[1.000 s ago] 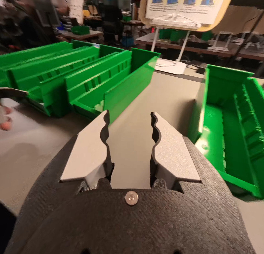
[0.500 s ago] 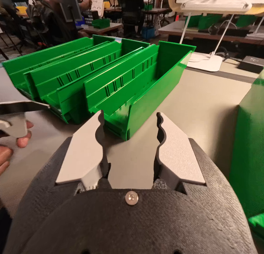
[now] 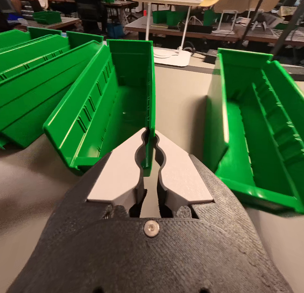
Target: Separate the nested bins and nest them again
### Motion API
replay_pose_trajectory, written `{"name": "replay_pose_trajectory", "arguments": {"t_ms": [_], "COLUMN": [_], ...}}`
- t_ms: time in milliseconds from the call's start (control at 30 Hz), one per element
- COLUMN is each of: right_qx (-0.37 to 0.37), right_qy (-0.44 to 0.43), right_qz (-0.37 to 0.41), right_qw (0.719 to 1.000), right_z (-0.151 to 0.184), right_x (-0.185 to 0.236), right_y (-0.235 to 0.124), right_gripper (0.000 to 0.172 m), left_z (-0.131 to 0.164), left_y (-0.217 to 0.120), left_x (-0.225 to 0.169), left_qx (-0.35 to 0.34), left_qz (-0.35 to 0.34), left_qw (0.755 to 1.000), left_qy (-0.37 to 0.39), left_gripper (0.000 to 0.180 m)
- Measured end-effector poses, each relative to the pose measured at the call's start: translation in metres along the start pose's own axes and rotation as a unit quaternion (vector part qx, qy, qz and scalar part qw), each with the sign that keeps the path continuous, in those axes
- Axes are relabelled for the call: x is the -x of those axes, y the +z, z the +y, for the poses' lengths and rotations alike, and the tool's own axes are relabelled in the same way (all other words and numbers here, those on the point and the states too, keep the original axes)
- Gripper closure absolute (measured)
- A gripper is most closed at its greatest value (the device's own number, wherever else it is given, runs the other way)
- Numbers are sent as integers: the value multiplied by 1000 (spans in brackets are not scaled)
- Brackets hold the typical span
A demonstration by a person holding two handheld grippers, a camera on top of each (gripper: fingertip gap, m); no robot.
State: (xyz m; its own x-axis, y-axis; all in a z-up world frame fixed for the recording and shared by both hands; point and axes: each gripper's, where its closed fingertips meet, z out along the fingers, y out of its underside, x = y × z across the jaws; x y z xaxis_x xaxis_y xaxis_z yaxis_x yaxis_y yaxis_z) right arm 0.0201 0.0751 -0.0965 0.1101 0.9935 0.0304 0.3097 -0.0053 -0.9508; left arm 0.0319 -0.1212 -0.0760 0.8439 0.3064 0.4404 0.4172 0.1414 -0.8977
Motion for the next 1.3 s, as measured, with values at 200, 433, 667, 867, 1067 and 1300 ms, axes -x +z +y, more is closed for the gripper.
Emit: {"name": "replay_pose_trajectory", "arguments": {"t_ms": [200, 433, 667, 867, 1067, 1300], "right_qx": [-11, -17, -55, -43, -43, -45], "right_qy": [9, 16, 28, 43, 54, 60], "right_qz": [42, 37, 1, -18, -22, -28], "right_qw": [999, 999, 998, 998, 997, 997], "right_z": [5, 4, -6, 6, 9, 9], "right_x": [-25, -18, -20, -26, -30, -30], "right_y": [-13, -11, -35, -36, -38, -39], "right_gripper": [170, 168, 136, 135, 135, 134], "left_z": [6, 8, -12, -8, -4, 2], "left_y": [7, 10, 8, 28, 47, 62], "left_x": [-1, -3, 32, 55, 47, 35], "left_qx": [17, 14, 4, 47, 54, 48], "left_qz": [-9, -50, -187, -214, -206, -189], "left_qw": [1000, 998, 974, 969, 970, 974], "left_qy": [2, 47, 129, 117, 117, 116], "left_gripper": [115, 114, 120, 156, 161, 160]}}
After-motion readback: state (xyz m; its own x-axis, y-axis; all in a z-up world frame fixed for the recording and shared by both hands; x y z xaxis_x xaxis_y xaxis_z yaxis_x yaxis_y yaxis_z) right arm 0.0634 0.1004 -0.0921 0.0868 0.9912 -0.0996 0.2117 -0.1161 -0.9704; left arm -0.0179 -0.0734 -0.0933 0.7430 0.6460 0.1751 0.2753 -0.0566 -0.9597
